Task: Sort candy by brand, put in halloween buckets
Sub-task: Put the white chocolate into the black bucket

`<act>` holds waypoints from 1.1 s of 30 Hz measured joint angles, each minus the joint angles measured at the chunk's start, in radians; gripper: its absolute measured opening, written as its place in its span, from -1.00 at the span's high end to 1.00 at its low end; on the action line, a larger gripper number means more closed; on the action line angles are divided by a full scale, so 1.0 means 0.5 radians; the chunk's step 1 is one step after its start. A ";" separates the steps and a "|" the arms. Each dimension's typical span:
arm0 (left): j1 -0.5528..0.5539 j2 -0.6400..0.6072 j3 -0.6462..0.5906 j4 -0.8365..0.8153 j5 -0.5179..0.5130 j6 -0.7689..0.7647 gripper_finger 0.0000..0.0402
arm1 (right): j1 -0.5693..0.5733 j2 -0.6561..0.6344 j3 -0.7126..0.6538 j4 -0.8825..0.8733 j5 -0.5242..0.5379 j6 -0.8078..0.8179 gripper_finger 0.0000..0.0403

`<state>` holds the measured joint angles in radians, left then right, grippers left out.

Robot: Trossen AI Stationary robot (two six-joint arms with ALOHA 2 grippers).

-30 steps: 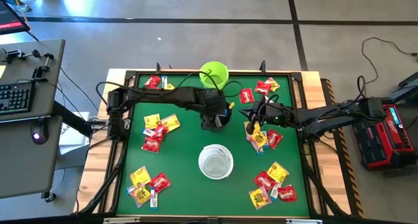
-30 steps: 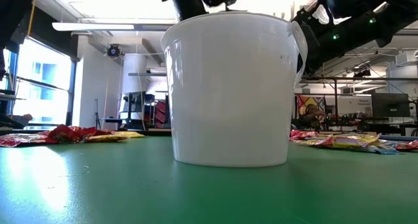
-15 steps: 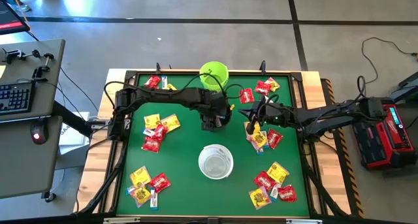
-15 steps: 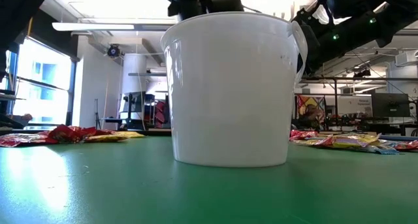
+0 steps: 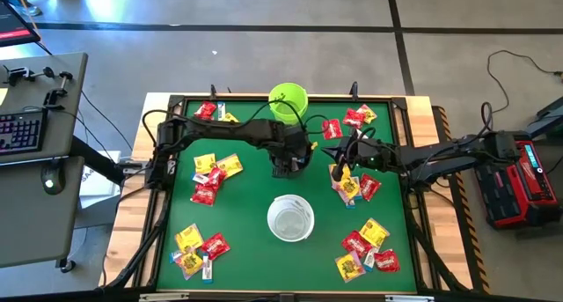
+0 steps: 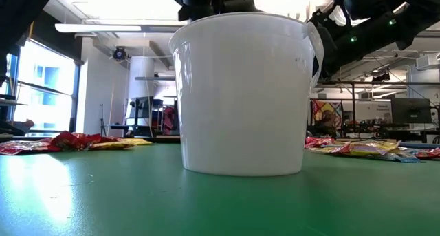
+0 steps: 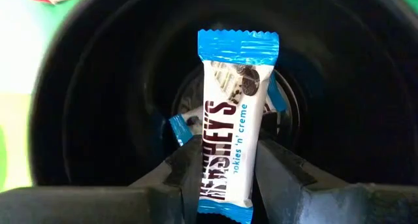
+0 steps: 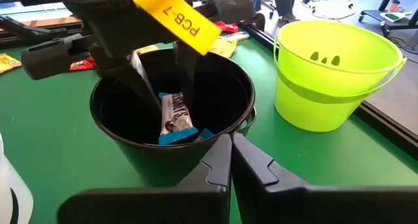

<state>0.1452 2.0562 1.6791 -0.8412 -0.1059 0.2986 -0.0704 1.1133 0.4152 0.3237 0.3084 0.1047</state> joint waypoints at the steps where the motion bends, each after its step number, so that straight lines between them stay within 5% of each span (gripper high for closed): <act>1: -0.001 0.012 0.000 0.009 -0.001 0.001 0.43 | 0.000 0.000 0.000 -0.001 0.001 0.000 1.00; 19: -0.015 -0.039 0.000 0.063 -0.024 -0.062 0.03 | 0.000 0.000 0.000 -0.083 0.002 0.000 1.00; 33: -0.107 -0.291 -0.003 0.173 -0.110 -0.072 0.02 | -0.003 0.000 0.000 -0.115 0.005 0.030 1.00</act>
<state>0.0917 1.9105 1.6774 -0.7547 -0.1608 0.2625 -0.0719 1.1133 0.4152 0.2661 0.3109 0.1195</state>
